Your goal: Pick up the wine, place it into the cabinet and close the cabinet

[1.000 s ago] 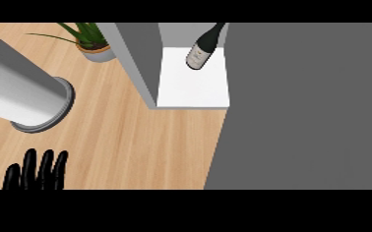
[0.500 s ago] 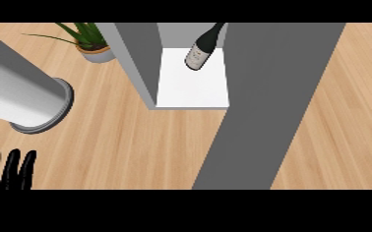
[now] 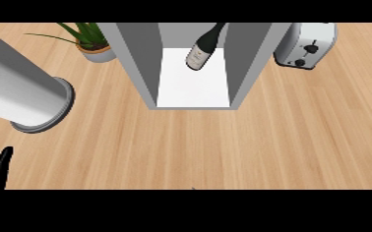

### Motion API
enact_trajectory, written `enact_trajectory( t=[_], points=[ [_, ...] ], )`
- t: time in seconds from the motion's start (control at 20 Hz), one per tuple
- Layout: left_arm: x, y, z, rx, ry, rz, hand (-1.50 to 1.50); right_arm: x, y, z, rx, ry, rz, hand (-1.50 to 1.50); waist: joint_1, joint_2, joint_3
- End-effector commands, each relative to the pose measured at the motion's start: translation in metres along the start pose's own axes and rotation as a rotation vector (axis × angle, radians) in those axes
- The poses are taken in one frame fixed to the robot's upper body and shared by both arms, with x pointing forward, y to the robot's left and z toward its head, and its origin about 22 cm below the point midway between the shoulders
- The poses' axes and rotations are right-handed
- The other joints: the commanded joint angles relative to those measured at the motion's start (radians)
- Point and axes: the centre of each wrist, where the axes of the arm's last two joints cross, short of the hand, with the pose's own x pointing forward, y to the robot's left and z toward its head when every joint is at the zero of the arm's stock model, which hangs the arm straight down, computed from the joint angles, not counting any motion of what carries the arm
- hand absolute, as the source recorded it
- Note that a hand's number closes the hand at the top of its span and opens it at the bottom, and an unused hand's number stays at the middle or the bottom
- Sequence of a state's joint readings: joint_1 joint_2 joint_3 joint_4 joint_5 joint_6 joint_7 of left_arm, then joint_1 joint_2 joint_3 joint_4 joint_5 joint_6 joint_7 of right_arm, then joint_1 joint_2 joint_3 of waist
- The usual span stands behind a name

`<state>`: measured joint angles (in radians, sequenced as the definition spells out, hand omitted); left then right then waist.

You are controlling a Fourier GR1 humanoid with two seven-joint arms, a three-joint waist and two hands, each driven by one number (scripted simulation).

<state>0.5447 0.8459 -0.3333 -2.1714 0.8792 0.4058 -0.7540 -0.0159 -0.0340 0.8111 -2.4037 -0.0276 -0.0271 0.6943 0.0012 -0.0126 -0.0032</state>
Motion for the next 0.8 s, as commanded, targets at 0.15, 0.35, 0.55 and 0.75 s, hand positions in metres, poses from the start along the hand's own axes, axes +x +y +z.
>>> enact_trajectory(
  t=[0.15,0.35,0.55,0.75],
  points=[
    [0.006,-0.002,-0.006,-0.022,0.014,0.056,-1.5,0.012,0.038,-0.014,0.037,-0.118,0.095,1.5,0.007,0.004,0.0],
    [0.011,0.011,-0.022,-0.035,-0.003,0.071,-1.5,0.02,0.034,-0.031,0.023,-0.124,0.117,1.5,0.018,0.008,0.0],
    [0.016,0.003,-0.019,-0.041,0.016,0.086,-1.5,0.022,0.036,-0.049,0.026,-0.108,0.104,1.5,0.03,0.009,0.0],
    [0.012,0.0,-0.025,-0.022,0.004,0.098,-1.5,0.035,0.024,-0.072,0.022,-0.124,0.076,1.5,0.037,0.017,0.0]
  ],
)
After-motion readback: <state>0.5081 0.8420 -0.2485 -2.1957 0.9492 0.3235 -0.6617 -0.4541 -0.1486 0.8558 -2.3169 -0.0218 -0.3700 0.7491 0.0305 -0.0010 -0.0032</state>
